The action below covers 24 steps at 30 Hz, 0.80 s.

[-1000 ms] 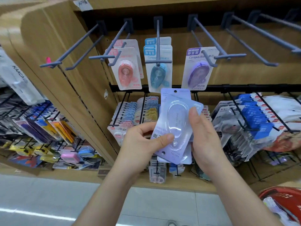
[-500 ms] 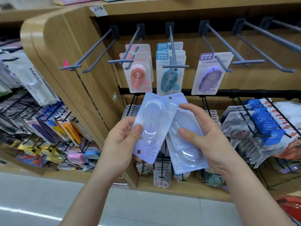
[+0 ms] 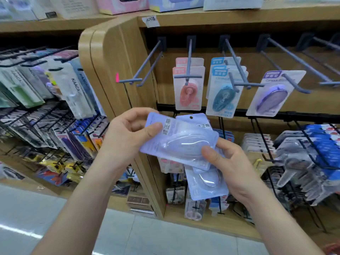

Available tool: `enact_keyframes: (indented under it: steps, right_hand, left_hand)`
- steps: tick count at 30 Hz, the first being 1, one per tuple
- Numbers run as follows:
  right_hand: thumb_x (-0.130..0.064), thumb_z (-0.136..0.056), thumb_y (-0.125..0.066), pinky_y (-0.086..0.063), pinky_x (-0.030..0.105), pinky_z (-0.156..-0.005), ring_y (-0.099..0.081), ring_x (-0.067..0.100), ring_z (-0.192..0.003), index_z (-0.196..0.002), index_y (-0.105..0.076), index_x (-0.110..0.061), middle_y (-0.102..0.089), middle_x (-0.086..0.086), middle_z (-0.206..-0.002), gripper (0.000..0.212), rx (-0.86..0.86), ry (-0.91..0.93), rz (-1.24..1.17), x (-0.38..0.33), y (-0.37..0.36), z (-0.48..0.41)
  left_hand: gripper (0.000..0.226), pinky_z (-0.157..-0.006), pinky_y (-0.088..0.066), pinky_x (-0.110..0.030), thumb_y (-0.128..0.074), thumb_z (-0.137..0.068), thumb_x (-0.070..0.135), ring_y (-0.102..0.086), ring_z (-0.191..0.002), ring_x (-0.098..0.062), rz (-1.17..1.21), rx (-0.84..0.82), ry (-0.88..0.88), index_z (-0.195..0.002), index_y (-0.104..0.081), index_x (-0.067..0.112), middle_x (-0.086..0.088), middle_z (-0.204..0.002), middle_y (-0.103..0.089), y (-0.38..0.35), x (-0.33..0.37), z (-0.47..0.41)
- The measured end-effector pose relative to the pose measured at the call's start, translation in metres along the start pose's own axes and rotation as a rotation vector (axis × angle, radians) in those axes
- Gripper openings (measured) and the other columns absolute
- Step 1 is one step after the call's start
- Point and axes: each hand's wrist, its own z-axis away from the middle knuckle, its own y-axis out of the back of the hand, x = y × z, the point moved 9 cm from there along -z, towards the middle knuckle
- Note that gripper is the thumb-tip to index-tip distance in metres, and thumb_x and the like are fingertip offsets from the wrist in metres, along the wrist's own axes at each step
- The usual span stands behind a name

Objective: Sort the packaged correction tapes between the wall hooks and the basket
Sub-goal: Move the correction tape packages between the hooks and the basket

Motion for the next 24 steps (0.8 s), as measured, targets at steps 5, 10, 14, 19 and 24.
enact_keyframes:
  steps: [5, 10, 14, 19, 24]
  right_hand:
    - [-0.057, -0.065, -0.084, -0.056, 0.031, -0.083, -0.071, 0.025, -0.103, -0.106, -0.076, -0.025, -0.074, 0.006, -0.113, 0.053, 0.061, 0.021, -0.073, 0.004, -0.02, -0.007]
    - [-0.045, -0.081, -0.065, -0.052, 0.026, -0.076, -0.069, 0.017, -0.087, -0.084, -0.076, -0.02, -0.074, 0.006, -0.092, 0.027, 0.104, -0.044, -0.007, 0.008, -0.042, -0.013]
    - [-0.05, -0.084, -0.062, -0.05, 0.031, -0.083, -0.067, 0.015, -0.089, -0.084, -0.077, -0.03, -0.072, 0.002, -0.091, 0.025, 0.029, -0.069, 0.097, 0.007, -0.067, -0.022]
    - [-0.044, -0.086, -0.059, -0.051, 0.027, -0.083, -0.066, 0.006, -0.086, -0.083, -0.077, -0.035, -0.072, -0.01, -0.087, 0.02, 0.04, -0.082, 0.089, 0.012, -0.082, -0.026]
    - [-0.044, -0.084, -0.06, -0.051, 0.031, -0.083, -0.067, 0.009, -0.087, -0.081, -0.077, -0.03, -0.074, -0.007, -0.088, 0.022, 0.054, -0.114, 0.058, 0.018, -0.085, -0.026]
  left_hand:
    - [0.015, -0.068, -0.055, -0.03, -0.066, -0.08, 0.024, -0.07, -0.067, -0.014, 0.087, -0.023, 0.172, -0.077, -0.078, 0.016, -0.005, -0.08, -0.076, 0.016, -0.023, -0.003]
    - [0.015, -0.065, -0.05, -0.031, -0.064, -0.095, 0.016, -0.062, -0.065, -0.012, -0.137, 0.091, -0.016, -0.082, -0.072, 0.017, -0.001, -0.072, -0.072, 0.04, 0.001, -0.028]
    - [0.013, -0.065, -0.047, -0.026, -0.074, -0.087, 0.02, -0.057, -0.067, -0.008, -0.137, 0.254, -0.149, -0.076, -0.07, 0.025, 0.003, -0.071, -0.067, 0.052, 0.017, -0.05]
    - [0.023, -0.068, -0.043, -0.014, -0.074, -0.085, 0.013, -0.054, -0.069, 0.007, -0.109, 0.35, -0.195, -0.072, -0.066, 0.03, 0.015, -0.073, -0.062, 0.05, 0.023, -0.064]
    - [0.019, -0.066, -0.045, -0.024, -0.075, -0.085, 0.011, -0.056, -0.072, -0.007, -0.043, 0.271, -0.145, -0.075, -0.067, 0.026, 0.007, -0.076, -0.063, 0.046, 0.019, -0.071]
